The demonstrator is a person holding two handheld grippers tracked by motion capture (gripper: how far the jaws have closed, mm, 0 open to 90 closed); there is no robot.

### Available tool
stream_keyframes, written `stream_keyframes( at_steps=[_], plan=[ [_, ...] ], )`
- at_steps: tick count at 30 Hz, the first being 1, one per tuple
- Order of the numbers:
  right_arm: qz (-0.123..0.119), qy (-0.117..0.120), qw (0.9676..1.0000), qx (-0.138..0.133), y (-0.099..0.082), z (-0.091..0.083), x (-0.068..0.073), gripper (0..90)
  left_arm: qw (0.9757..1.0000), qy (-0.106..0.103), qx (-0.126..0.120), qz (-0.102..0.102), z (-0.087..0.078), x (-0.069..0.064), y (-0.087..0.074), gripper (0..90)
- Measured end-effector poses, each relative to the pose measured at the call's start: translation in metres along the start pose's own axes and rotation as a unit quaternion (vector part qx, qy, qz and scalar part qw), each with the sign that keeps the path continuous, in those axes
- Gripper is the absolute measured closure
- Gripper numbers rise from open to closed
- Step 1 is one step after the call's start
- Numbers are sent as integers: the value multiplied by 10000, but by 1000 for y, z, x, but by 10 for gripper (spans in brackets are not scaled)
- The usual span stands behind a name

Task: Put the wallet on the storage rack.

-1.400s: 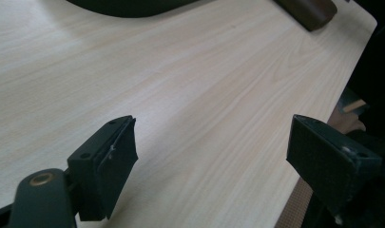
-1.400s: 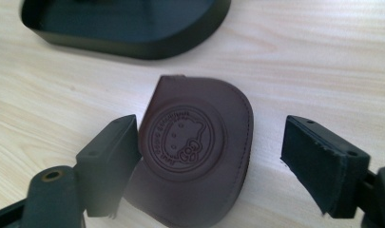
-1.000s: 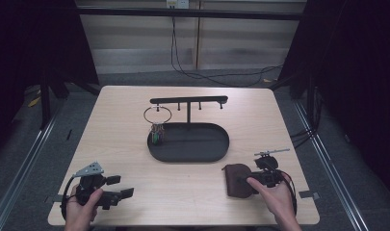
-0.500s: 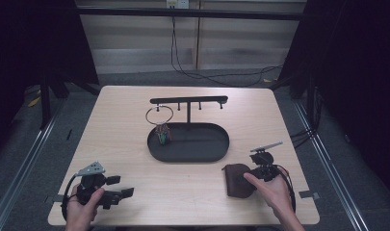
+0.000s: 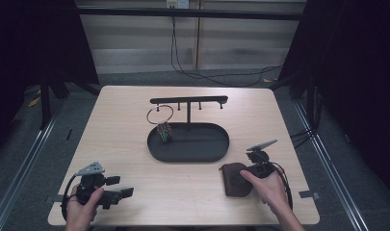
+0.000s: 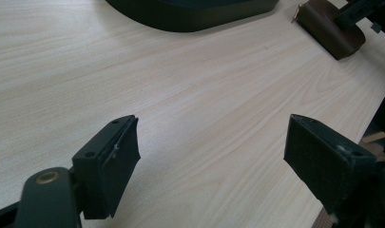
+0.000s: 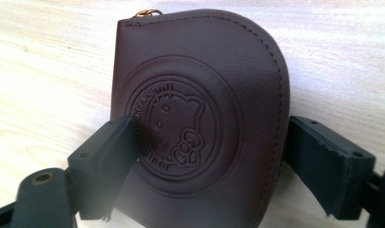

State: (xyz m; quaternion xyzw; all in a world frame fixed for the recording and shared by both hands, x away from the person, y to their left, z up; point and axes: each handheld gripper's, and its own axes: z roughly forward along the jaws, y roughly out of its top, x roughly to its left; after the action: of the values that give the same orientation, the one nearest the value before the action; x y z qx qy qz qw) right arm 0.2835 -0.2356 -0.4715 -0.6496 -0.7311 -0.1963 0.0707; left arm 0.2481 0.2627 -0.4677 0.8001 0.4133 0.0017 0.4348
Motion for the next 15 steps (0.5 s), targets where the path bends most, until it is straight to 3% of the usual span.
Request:
stream_keyframes(
  at_steps=[8,11,15],
  plan=[
    [-10,-14,10000,-92,-1,0,1,214,10000,-2,-3,-9,0,-1,1,189],
    [43,13,10000,-61,-1,-1,0,235,9999,85,3,72,0,-1,1,192],
    [114,26,9999,-45,1,-4,-3,331,9997,164,49,164,0,-2,1,192]
  ],
)
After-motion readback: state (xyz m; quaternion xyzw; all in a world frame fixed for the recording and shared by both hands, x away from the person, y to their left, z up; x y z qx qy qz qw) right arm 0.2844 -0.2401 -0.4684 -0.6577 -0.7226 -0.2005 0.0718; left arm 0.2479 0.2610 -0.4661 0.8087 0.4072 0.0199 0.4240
